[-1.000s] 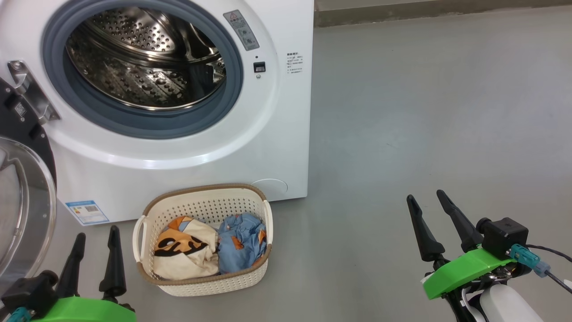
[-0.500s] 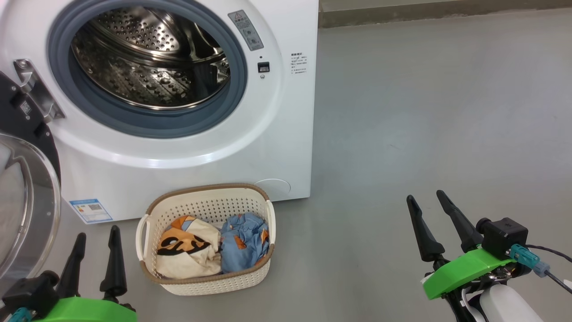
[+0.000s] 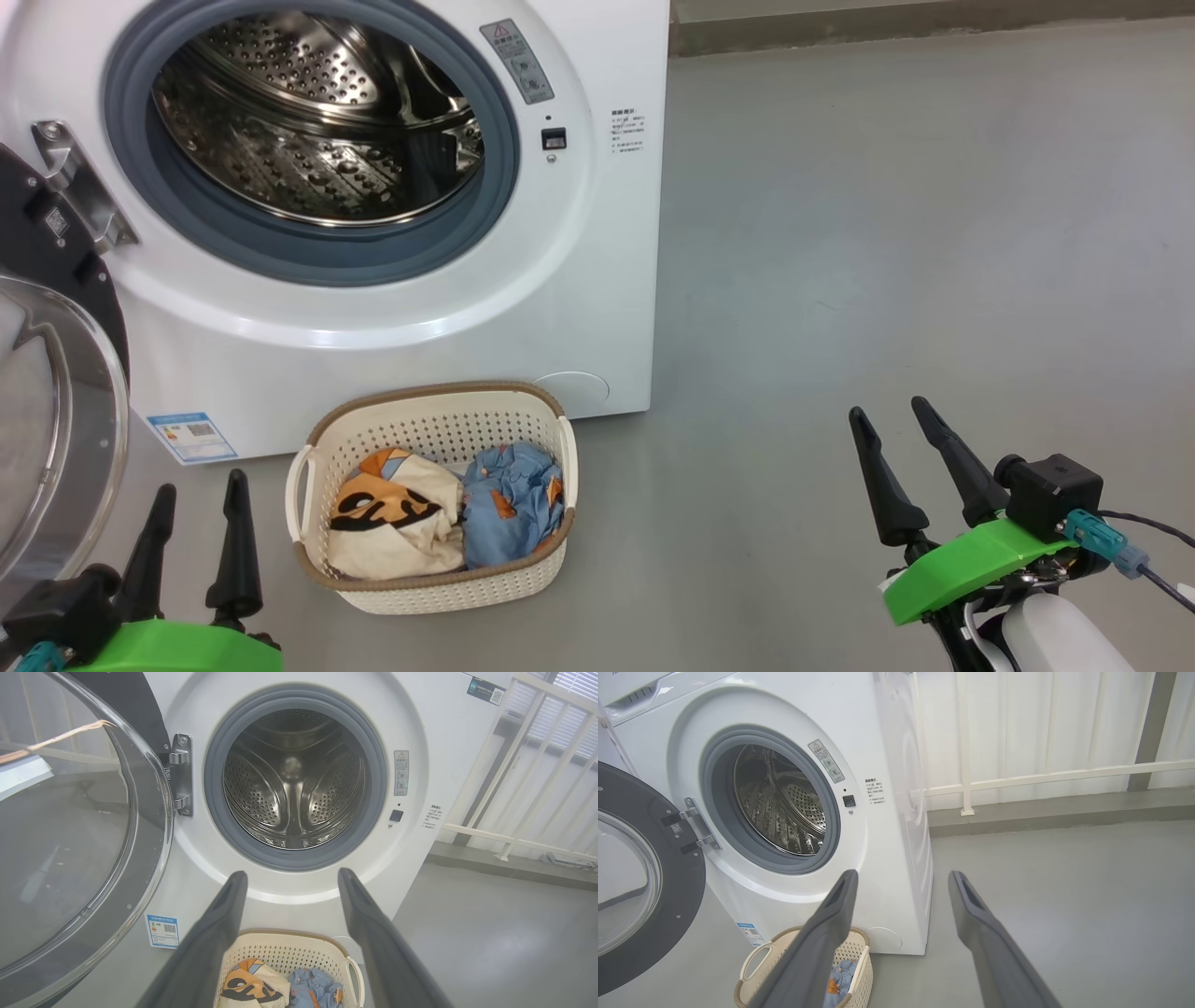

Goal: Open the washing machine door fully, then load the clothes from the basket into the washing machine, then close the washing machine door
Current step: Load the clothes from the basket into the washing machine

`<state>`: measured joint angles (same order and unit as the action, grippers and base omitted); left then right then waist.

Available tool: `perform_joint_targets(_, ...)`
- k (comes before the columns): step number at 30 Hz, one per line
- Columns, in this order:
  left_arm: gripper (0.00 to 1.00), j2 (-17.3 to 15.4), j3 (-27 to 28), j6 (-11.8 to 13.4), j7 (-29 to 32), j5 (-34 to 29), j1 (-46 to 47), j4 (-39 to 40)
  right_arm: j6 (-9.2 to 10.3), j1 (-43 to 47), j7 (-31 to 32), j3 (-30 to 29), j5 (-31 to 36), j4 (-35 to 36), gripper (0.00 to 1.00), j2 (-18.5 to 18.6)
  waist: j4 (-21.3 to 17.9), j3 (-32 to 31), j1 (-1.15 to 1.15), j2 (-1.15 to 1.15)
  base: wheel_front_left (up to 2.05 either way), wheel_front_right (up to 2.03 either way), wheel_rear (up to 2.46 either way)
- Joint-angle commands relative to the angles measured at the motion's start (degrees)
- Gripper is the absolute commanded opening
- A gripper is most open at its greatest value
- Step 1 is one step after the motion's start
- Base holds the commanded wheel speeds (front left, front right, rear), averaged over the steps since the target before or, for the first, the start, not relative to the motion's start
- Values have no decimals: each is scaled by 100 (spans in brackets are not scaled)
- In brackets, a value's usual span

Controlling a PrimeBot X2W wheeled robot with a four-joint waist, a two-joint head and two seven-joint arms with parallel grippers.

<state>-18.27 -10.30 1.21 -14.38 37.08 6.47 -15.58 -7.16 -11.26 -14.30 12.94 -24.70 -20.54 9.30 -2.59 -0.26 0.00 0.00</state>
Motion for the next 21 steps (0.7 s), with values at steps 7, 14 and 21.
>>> perform_joint_targets(7,100,-116,255,-38,-62,-3,91,131,-33,-157,-70,126,20,144,100,25,6,16,0,0,24,-37,13)
perform_joint_targets(14,100,-124,251,-22,-62,8,110,108,-33,-149,-70,112,28,150,100,18,35,27,0,0,123,-145,22)
perform_joint_targets(21,100,-138,255,-2,-62,13,111,99,-33,-138,-70,113,32,153,100,8,56,37,0,0,196,-218,22)
